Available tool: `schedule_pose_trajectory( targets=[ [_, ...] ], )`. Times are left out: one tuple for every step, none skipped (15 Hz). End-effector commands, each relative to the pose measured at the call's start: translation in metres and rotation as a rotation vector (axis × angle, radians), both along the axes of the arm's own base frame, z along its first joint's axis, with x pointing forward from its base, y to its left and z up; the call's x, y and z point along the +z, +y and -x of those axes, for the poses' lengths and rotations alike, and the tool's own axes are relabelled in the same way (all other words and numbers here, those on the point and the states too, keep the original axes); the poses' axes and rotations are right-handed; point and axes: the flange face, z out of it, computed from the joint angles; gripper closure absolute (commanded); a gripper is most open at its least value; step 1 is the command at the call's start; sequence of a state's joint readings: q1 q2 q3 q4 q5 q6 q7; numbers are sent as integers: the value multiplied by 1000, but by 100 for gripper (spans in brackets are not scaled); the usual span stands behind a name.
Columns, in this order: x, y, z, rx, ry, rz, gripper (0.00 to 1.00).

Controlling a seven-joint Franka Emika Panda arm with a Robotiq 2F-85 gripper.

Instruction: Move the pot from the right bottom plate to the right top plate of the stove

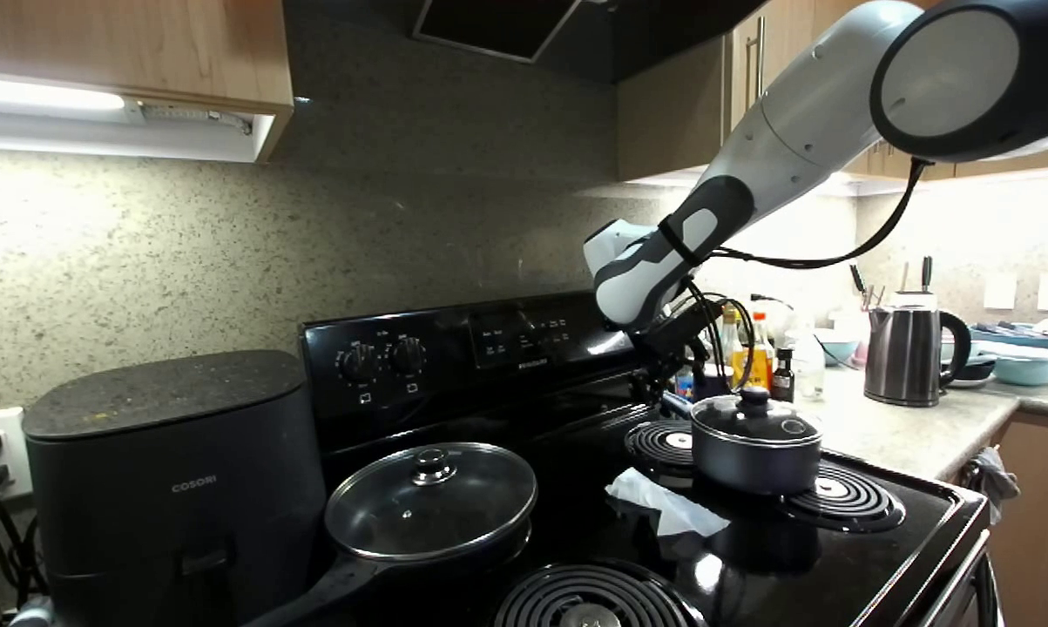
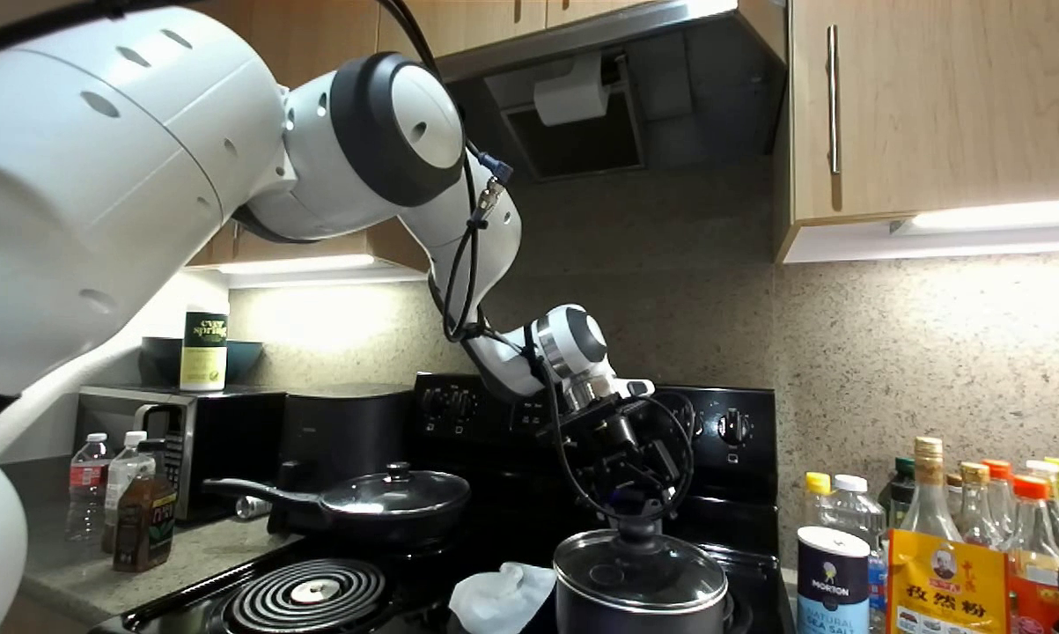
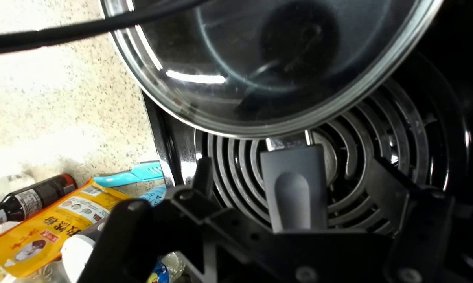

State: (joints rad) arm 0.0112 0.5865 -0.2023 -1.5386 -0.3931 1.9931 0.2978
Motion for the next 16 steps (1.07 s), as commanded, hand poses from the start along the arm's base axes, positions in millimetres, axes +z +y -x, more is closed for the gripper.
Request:
schedule_pose_trajectory(
  targets=[
    [-10, -2, -7, 17, -4, -56, 0],
    [-14, -2, -9, 18, -4, -77, 0],
    [-20, -2, -11, 21, -7, -102, 0],
    [-25, -2, -12, 26, -8, -122, 0],
    [-30, -2, -14, 29, -6, -138, 13],
    [-34, -3, -16, 31, -1, -151, 26],
    [-34, -5, -17, 34, 0, -144, 32],
    [-33, -7, -18, 37, -7, -143, 38],
    [-32, -10, -19, 35, -13, -140, 45],
    [-31, -12, -20, 33, -16, -140, 53],
    [-30, -14, -21, 26, -17, -136, 58],
    [-28, -15, -21, 25, -20, -132, 66],
    [-27, -17, -22, 20, -19, -126, 72],
    [-26, -18, -22, 16, -16, -122, 79],
    [-24, -19, -22, 12, -4, -96, 84],
    [-23, -19, -23, 12, 0, -82, 86]
  ],
)
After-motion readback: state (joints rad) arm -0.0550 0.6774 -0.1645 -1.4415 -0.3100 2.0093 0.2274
